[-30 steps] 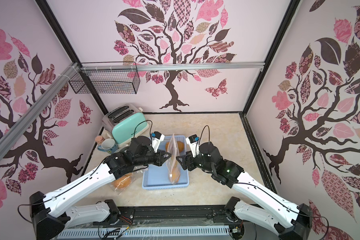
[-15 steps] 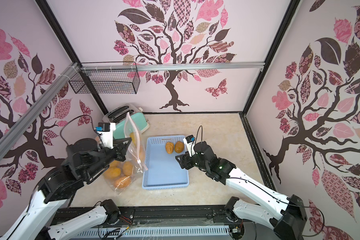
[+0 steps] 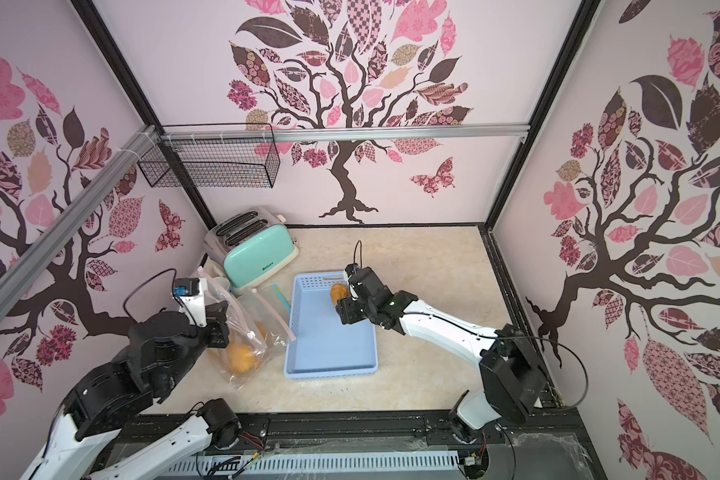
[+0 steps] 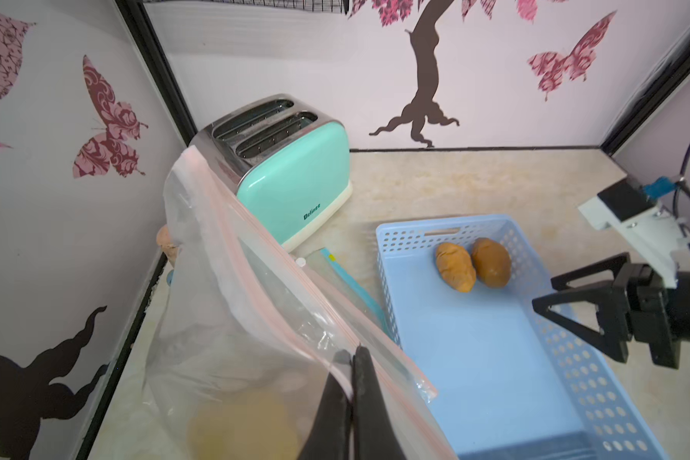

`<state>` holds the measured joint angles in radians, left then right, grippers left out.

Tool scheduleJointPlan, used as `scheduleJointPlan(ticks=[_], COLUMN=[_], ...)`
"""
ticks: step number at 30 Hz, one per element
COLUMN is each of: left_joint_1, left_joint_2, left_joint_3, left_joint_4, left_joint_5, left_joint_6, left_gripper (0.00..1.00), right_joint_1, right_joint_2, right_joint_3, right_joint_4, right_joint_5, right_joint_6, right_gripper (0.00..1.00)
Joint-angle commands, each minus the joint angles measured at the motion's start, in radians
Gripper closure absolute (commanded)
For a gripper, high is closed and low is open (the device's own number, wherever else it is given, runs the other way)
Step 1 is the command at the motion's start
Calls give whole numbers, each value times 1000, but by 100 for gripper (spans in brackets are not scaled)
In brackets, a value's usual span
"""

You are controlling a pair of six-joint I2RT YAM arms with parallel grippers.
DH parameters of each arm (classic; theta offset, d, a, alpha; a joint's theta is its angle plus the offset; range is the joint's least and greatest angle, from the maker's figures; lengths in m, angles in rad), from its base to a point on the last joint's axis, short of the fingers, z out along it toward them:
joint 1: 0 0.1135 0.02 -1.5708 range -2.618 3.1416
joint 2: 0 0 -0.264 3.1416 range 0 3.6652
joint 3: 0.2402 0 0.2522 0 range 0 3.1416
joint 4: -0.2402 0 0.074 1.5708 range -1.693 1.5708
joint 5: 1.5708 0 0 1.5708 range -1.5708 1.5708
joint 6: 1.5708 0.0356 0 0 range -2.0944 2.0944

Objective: Put the potatoes into a zipper bag and zip it
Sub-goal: Pick up the potato from the basket.

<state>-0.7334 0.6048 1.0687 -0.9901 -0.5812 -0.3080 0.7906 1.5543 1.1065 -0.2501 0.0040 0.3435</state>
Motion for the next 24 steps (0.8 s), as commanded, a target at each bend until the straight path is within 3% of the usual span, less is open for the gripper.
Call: scheduleJointPlan(ticks=[1,14,24], left_joint_1=[5,26,34], left_joint_2=[-11,-31,-36], left_joint_3=[-62,-233,-268], left_joint_4=[44,161,166], left_joint_5=[-6,90,119], left_joint_6=[4,-1,0], left_gripper=[100,100,100], right_joint_1=[3,-4,-5], right_joint_2=[97,428,549], right_joint_3=[96,346,459], right_joint_4=[-38,-91,-123], right_joint_5=[80,150,253], right_joint_6=[2,-31,-45], right_gripper=[27,24,24])
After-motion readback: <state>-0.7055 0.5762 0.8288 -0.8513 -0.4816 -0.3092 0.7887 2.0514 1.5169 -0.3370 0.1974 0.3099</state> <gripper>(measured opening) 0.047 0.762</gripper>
